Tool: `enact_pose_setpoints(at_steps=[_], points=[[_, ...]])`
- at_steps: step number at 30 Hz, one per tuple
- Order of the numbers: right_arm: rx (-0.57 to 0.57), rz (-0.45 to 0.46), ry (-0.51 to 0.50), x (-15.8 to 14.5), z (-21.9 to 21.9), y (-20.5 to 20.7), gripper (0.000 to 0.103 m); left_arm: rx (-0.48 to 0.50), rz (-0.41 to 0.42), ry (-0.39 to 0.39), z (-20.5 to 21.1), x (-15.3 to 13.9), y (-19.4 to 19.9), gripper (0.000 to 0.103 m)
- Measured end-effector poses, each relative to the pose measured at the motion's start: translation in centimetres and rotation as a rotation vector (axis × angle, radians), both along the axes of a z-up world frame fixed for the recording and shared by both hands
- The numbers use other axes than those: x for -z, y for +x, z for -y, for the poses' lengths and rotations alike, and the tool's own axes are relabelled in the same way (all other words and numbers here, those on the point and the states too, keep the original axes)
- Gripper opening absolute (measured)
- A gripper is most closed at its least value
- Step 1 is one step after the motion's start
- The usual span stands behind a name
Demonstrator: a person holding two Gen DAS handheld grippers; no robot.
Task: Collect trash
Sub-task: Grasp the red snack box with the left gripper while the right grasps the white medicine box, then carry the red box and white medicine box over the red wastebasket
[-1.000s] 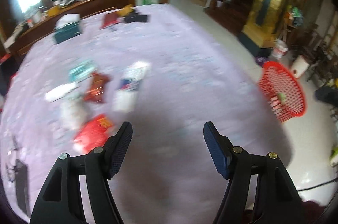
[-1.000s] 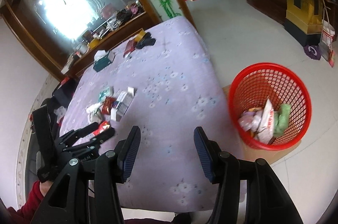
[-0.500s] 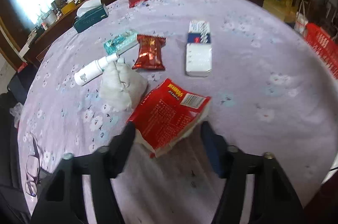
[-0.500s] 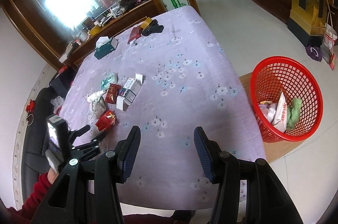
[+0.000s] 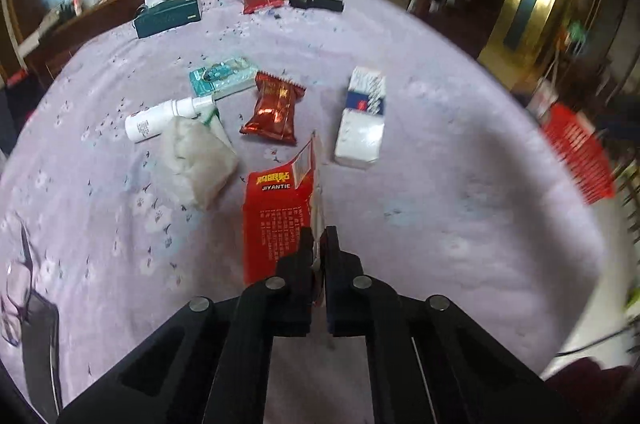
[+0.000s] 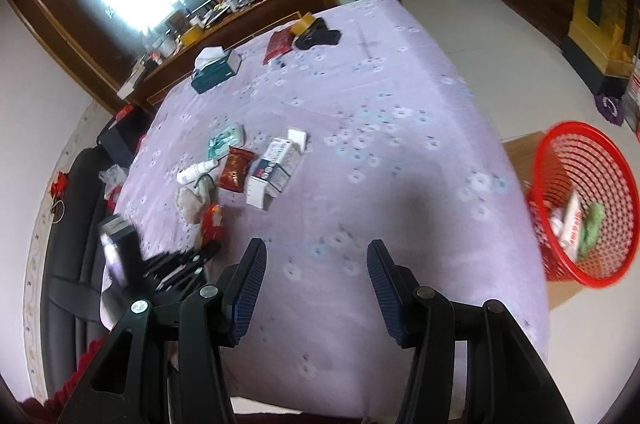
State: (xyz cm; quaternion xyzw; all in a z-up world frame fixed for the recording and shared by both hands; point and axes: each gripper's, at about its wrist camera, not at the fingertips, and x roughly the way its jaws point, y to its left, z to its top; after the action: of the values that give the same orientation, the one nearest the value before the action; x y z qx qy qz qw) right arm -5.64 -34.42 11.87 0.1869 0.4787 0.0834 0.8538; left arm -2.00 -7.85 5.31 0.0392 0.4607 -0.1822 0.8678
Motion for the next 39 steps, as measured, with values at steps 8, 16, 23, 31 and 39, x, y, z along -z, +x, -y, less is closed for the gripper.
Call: enact_pose_setpoints(at_steps=[8, 16, 23, 31, 39], points=[[-0.024, -0.064, 0.026, 3.4, -5.3, 8.1, 0.057, -0.024, 0.017, -0.048, -3.2, -2.7, -2.4, 0.004], [0.038, -0.156, -0.016, 7.7, -9.1, 15.2, 0.057, -0.079, 0.012, -0.052, -6.2, -3.1, -2.9, 0.004], [0.082, -0.241, -0.079, 10.6, -10.8, 18.5, 0.057, -0.096, 0.004, -0.047, -7.0, -2.7, -2.7, 0.004], [0.071, -0.257, -0.085, 11.2, -9.7, 17.3, 0.041, -0.074, 0.001, -0.044, -5.5, -2.5, -2.0, 0.004], [0.003, -0.129, -0.058, 7.9, -7.9, 10.8, 0.04, -0.035, -0.004, -0.043, -2.2, -2.3, -1.6, 0.004]])
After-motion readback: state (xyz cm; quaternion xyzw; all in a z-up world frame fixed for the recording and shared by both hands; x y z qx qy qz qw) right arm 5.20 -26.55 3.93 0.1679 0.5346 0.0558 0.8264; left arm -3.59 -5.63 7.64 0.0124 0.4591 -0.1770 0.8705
